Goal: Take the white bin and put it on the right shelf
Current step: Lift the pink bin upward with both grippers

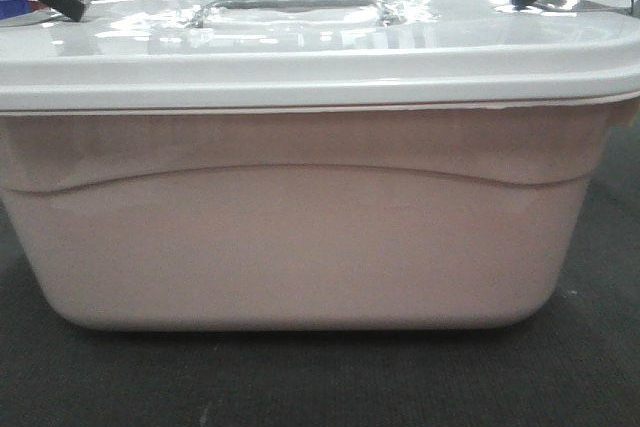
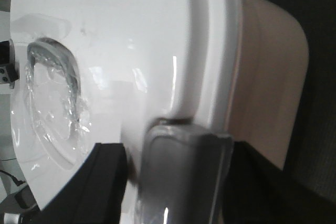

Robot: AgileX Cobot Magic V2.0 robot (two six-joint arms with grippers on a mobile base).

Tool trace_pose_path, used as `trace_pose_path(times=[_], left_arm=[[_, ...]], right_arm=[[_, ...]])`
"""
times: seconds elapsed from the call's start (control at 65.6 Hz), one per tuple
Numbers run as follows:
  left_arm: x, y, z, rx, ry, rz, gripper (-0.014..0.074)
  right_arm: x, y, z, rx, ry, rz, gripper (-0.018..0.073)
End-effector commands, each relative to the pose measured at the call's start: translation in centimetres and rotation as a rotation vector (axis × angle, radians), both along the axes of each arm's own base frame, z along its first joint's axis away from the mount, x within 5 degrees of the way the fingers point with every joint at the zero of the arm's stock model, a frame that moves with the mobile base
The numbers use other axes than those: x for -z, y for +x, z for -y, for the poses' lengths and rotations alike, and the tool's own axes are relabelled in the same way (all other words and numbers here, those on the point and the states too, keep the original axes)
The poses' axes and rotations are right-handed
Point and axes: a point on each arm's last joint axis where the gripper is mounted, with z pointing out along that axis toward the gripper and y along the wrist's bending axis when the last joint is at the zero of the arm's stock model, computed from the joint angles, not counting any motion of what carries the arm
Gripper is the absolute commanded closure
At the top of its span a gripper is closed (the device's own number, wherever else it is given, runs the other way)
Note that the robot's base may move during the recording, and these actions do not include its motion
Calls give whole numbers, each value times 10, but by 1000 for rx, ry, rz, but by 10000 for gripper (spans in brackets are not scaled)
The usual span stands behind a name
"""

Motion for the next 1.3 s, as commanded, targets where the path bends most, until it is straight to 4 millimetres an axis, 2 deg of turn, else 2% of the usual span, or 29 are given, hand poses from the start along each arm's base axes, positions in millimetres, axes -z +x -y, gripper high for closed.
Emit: trace_pose_path(times=[0.0,0.229,0.457,0.64,0.808,1.021,1.28], left_arm=[[-33,-17,11,98,-144,59,302],[-58,-38,12,114,-131,174,302],[-89,-70,14,140,-120,343,302],[-110,-97,15,142,-128,449,320],[-121,-114,16,145,-136,511,366],[-128,-124,17,146,-148,547,367],[-140,-129,19,97,-236,596,367]], right_arm=[[-36,-21,-13,-139,147,92,167],[-73,-42,-14,-168,117,271,167],[-108,-64,-15,-181,93,419,167],[-120,-81,-17,-185,85,477,167],[-127,-92,-17,-187,79,515,167],[-134,-105,-18,-191,72,560,167],[-148,-133,-20,-197,51,667,167]])
